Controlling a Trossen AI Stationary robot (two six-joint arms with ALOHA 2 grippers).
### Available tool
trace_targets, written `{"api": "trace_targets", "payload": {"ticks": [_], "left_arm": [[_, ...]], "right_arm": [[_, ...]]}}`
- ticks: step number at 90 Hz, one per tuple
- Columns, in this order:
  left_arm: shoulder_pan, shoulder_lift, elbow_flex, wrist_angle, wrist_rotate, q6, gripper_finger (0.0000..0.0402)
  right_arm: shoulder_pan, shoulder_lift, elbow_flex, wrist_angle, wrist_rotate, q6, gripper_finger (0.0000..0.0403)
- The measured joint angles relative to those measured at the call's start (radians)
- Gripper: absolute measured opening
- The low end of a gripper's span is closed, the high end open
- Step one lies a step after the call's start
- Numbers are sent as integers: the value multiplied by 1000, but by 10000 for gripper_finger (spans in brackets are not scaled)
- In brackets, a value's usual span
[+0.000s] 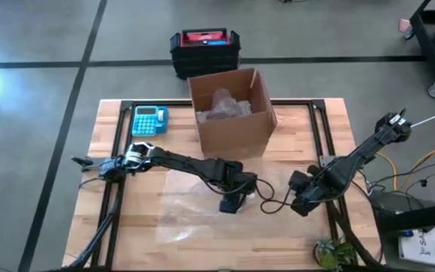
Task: Wrap mug
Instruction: Wrap the gray mug with bubble wrap
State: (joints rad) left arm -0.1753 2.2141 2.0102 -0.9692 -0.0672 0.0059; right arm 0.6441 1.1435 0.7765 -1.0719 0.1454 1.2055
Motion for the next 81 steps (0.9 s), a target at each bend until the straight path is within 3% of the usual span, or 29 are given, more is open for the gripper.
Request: {"api": "trace_targets", "payload": {"ticks": [18, 39, 59, 72, 81], "left_arm": [[3, -13, 60, -31, -2, -5, 265], [-5, -75, 120, -170, -26, -24, 269], [-16, -168, -60, -207, -81, -76, 240], [-23, -259, -253, -97, -102, -126, 218], [-30, -342, -387, 22, -107, -165, 204]], "right_arm": [[0, 11, 0, -90, -95, 61, 155], [27, 19, -32, -89, -121, 113, 207], [86, 34, -157, 61, -122, 224, 217], [117, 44, -230, 241, -82, 197, 206], [119, 66, -262, 260, -37, 220, 188]]}}
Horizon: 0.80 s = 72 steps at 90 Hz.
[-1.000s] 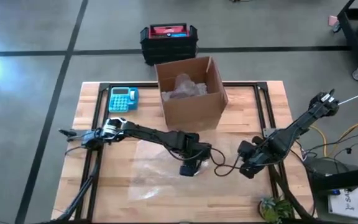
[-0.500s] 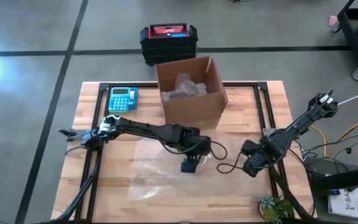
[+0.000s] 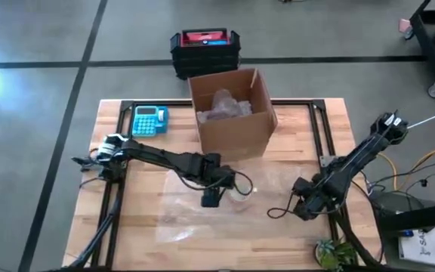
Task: Wrap mug
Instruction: Wrap the gray mug with bubble wrap
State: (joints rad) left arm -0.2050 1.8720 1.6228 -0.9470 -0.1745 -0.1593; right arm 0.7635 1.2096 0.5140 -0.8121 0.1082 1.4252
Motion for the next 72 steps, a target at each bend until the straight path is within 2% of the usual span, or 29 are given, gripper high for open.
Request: {"api": "trace_targets", "payload": {"ticks": [11, 20, 25, 29, 37, 45, 58, 63, 72], "left_arm": [[-9, -106, -154, 153, -2, -60, 188], [-16, -183, -276, 282, -2, -102, 176], [-18, -219, -337, 356, -1, -124, 170], [-19, -244, -380, 403, -1, -139, 165], [-21, -278, -453, 484, -1, -153, 156], [-21, -297, -499, 556, -1, -157, 147], [-21, -297, -521, 607, 0, -157, 134], [-21, -292, -521, 611, 0, -157, 130], [-21, -286, -521, 613, 0, -157, 122]], "right_arm": [[0, 30, -14, 3, 5, -15, 140], [0, 36, 17, 7, 20, -81, 73], [-2, 22, 57, 15, 64, -139, 30], [-2, 10, 92, 14, 118, -182, 13], [-2, -3, 168, 16, 280, -269, 16], [-2, -7, 244, 59, 487, -418, 21], [-5, 1, 279, 296, 793, -716, 5], [-15, 7, 277, 402, 842, -841, 2], [-59, 35, 277, 559, 845, -1001, 3]]}}
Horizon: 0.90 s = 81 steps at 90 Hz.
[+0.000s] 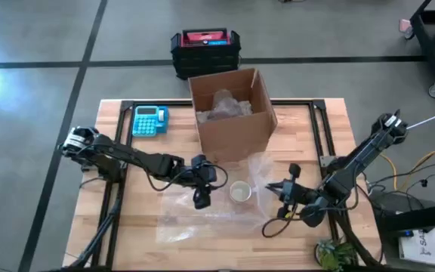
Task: Wrap mug
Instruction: Wrap the gray mug with bubble wrap
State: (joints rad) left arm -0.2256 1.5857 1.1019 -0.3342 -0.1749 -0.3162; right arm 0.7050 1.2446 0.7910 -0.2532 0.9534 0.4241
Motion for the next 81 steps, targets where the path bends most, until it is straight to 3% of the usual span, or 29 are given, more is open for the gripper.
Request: {"api": "trace_targets", "payload": {"ticks": [18, 38, 58, 81], "left_arm": [[0, 3, 29, 23, 0, 12, 110], [0, 10, 102, 106, 0, 70, 99], [6, 73, 101, 237, 1, 98, 98], [15, 200, 101, 249, -2, 95, 98]], "right_arm": [[-96, 112, -1, 208, -86, -105, 2], [-172, 280, 62, 270, -202, -204, 2], [-225, 409, 151, 250, -464, -200, 2], [-232, 437, 277, 26, -452, -208, 2]]}}
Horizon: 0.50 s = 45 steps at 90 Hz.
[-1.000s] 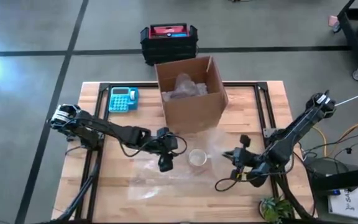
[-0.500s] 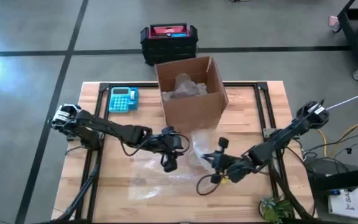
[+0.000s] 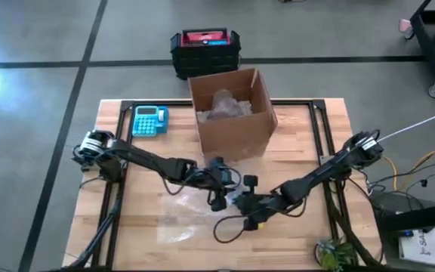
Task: Wrap mug
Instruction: Wrap the gray mug with bubble wrap
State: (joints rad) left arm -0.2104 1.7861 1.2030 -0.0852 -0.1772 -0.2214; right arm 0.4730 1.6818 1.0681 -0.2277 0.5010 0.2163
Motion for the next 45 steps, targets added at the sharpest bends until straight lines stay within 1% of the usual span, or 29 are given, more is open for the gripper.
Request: {"api": "trace_targets", "payload": {"ticks": [12, 29, 45], "left_arm": [[0, 23, 1, 25, -1, -2, 98], [0, 23, 1, 40, 3, -6, 98], [0, 25, 1, 45, 3, -6, 98]], "right_arm": [[-11, -9, 70, -198, 20, 54, 2], [-14, -9, 201, -437, -1, 61, 2], [-21, -9, 303, -582, -11, 53, 2]]}}
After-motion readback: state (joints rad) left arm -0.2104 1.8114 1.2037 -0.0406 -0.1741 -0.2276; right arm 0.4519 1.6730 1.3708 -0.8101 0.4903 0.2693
